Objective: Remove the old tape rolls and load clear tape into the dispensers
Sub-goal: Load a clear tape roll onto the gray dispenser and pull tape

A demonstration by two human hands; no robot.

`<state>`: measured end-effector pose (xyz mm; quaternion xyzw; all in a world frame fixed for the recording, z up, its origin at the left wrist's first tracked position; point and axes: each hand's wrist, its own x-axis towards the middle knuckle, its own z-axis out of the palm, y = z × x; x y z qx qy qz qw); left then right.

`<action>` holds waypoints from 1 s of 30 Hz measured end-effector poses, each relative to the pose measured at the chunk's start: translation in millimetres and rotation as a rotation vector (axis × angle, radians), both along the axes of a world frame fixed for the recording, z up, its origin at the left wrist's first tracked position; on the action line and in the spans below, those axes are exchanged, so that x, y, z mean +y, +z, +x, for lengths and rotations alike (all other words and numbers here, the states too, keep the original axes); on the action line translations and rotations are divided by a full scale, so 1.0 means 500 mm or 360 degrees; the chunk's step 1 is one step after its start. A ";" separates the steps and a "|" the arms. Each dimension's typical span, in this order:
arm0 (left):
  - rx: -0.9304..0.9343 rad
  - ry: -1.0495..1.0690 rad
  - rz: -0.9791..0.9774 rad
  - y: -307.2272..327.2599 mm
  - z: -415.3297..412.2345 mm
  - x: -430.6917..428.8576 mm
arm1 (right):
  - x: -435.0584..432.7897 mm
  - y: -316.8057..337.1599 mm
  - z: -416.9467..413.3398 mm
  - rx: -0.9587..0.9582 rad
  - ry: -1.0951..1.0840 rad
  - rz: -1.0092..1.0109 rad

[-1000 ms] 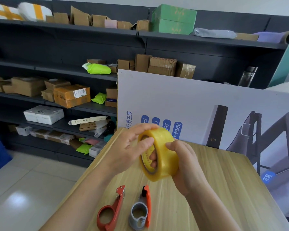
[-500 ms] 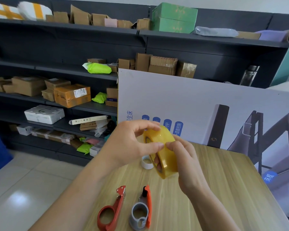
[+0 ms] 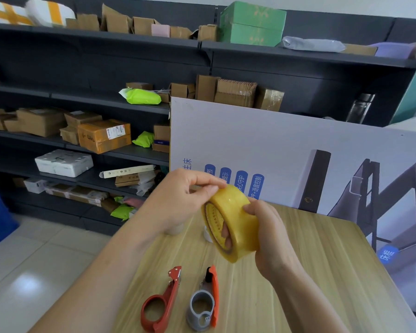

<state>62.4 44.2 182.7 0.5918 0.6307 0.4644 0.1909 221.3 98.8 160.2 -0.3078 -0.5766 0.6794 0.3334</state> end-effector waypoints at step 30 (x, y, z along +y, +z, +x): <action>-0.0598 -0.0067 -0.0313 -0.044 0.005 0.008 | 0.023 0.000 -0.018 0.0321 0.0469 -0.0234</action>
